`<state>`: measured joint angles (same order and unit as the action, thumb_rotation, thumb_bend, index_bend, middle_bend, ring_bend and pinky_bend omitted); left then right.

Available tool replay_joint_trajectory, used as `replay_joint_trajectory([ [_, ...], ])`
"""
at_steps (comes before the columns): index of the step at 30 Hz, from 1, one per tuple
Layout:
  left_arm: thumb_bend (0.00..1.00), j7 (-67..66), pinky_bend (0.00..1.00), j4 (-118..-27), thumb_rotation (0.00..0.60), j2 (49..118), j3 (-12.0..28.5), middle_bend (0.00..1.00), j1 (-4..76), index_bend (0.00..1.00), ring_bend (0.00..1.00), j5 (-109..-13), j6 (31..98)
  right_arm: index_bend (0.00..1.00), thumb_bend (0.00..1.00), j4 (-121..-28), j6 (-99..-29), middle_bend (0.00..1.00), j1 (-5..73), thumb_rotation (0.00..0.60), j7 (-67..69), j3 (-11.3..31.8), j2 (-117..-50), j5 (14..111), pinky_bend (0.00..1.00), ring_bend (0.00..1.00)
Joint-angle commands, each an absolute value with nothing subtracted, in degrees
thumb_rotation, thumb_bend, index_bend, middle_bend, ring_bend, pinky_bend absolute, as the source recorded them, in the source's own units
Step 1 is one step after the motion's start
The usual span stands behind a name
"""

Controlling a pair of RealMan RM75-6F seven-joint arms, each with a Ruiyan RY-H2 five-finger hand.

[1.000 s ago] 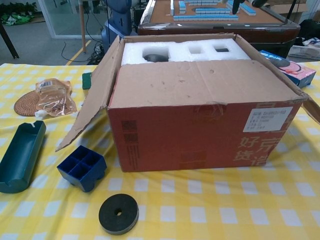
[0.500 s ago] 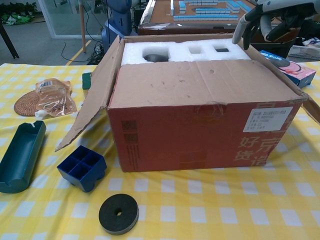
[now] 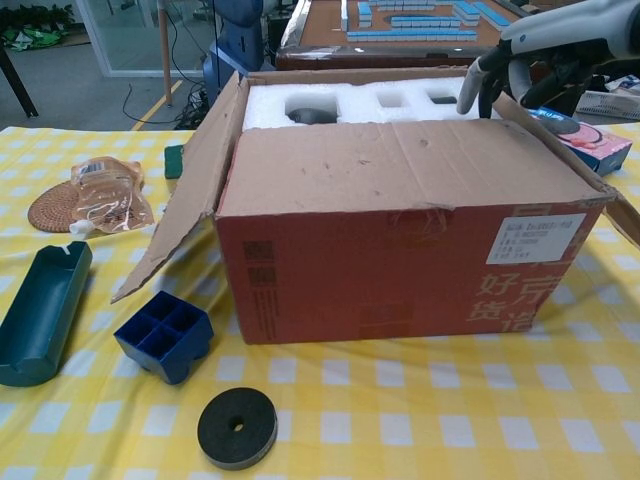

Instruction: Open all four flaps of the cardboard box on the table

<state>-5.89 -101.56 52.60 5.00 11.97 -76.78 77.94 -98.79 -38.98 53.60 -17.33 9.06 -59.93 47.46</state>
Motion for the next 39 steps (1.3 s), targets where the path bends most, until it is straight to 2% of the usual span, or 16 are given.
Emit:
replay_joint_trajectory([
  [1, 0.56, -5.78, 0.0, -101.48, 0.224, 52.63, 4.99, 0.4, 11.96, 0.45, 0.18, -76.81, 77.8, 0.28, 1.0, -99.01, -39.11, 0.36, 53.79, 0.6, -17.45, 8.65, -59.8, 47.18, 0.17, 0.2],
  [17, 0.56, -6.45, 0.0, -102.1, 0.224, 52.51, 5.19, 0.39, 12.01, 0.45, 0.18, -76.91, 77.52, 0.28, 1.0, -100.74, -37.79, 0.37, 54.34, 0.6, -14.28, 7.89, -57.91, 45.05, 0.17, 0.22],
  [25, 0.56, -9.42, 0.0, -102.0, 0.224, 53.17, 5.84, 0.39, 12.24, 0.45, 0.18, -76.18, 78.27, 0.29, 1.0, -101.42, -33.68, 0.37, 53.41, 0.6, -6.6, 10.05, -54.76, 44.81, 0.17, 0.28],
  [31, 0.56, -10.23, 0.0, -102.67, 0.225, 53.34, 5.99, 0.39, 12.57, 0.45, 0.18, -76.21, 78.03, 0.28, 1.0, -100.92, -31.67, 0.37, 52.35, 0.6, -1.87, 11.36, -53.44, 46.69, 0.17, 0.29],
  [39, 0.56, -11.08, 0.0, -103.38, 0.224, 53.29, 6.25, 0.39, 12.99, 0.45, 0.18, -76.03, 77.72, 0.28, 1.0, -101.4, -27.2, 0.37, 48.93, 0.6, 9.87, 15.77, -51.05, 50.49, 0.17, 0.3],
])
